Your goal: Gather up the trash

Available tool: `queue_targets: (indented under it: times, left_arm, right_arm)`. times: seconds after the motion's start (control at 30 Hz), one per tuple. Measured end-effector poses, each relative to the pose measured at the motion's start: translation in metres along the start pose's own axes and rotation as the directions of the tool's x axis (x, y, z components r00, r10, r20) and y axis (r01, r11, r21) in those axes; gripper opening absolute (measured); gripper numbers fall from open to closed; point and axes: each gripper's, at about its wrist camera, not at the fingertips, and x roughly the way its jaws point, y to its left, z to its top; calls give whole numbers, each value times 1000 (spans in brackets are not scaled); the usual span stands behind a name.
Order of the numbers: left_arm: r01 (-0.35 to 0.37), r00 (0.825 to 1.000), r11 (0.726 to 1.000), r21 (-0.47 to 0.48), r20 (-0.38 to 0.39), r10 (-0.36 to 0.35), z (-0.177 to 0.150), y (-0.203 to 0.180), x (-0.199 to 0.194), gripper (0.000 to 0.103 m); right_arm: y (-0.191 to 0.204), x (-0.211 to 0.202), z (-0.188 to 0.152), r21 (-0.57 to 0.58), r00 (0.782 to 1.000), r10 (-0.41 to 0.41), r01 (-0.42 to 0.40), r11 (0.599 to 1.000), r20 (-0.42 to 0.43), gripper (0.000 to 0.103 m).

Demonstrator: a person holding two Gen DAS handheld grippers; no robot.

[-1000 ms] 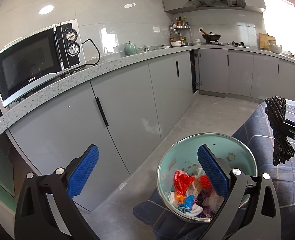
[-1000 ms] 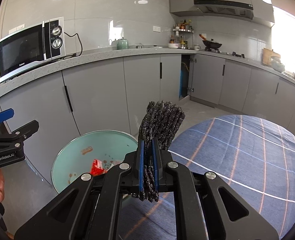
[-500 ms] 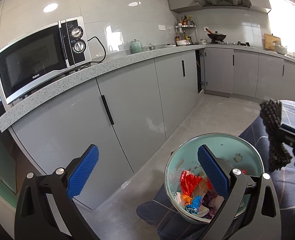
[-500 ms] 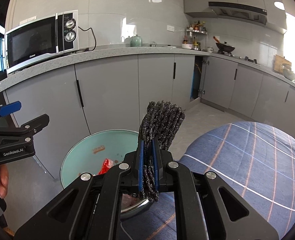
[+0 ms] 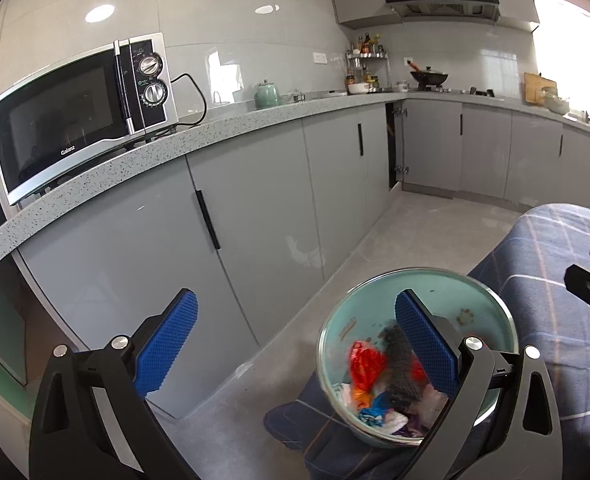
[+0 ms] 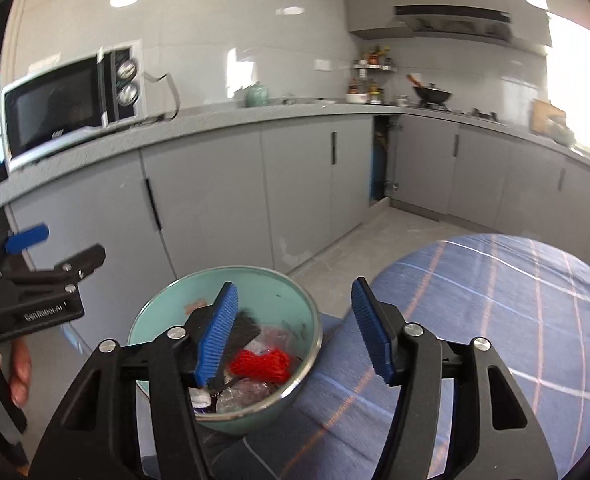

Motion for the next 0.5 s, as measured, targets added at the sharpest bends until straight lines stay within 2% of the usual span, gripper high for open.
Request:
queue_targets:
  times: [0.23,0.5]
  left_arm:
    - [35,999,999,5,40,-35,1,-10,-19,97]
    - [48,997,999,-2,64,-48,4,-11,-29,97]
  right_arm:
    - [-6,-33,0,23,998,-44,43,999,52,62]
    - [-4,-51,2,17,993,-71,70,997,98,63]
